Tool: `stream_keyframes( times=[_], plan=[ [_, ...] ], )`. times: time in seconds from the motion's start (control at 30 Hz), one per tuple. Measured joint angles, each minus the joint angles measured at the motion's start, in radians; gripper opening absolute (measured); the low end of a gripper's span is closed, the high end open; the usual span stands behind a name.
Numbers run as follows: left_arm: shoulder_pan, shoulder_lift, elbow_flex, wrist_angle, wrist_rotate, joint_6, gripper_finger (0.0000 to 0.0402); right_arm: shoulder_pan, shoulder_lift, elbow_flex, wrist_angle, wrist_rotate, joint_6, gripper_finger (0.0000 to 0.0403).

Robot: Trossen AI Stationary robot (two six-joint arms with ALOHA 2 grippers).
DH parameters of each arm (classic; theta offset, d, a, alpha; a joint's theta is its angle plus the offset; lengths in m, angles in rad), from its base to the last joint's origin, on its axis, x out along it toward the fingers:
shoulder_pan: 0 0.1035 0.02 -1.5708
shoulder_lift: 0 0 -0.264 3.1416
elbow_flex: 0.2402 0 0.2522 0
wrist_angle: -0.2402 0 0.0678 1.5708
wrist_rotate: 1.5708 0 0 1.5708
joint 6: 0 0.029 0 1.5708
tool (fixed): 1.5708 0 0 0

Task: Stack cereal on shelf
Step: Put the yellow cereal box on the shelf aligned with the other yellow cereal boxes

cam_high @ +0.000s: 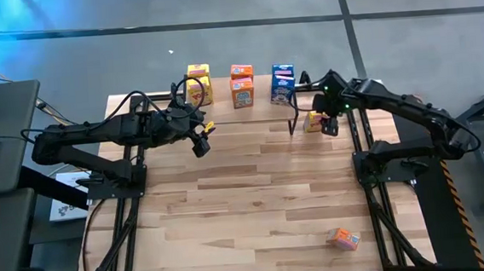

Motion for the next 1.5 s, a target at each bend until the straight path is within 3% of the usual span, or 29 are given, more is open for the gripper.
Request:
stream_keyframes(
  times=[0.33,0.83,1.2,1.5],
  plan=[
    [0.000,0.000,0.000,0.000,0.000,0.000,0.0264,-0.003,0.000,-0.055,0.072,0.054,-0.010,0.0250],
    [0.000,0.000,0.000,0.000,0.000,0.001,0.0264,-0.004,0.000,-0.117,0.118,0.040,0.002,0.0248],
    [0.000,0.000,0.000,0.001,0.000,0.008,0.0264,-0.004,0.000,-0.117,0.119,0.031,0.008,0.0182],
    [0.000,0.000,0.000,0.048,-0.003,0.040,0.0264,-0.002,0.000,-0.092,0.073,0.027,0.079,0.0177]
  ],
)
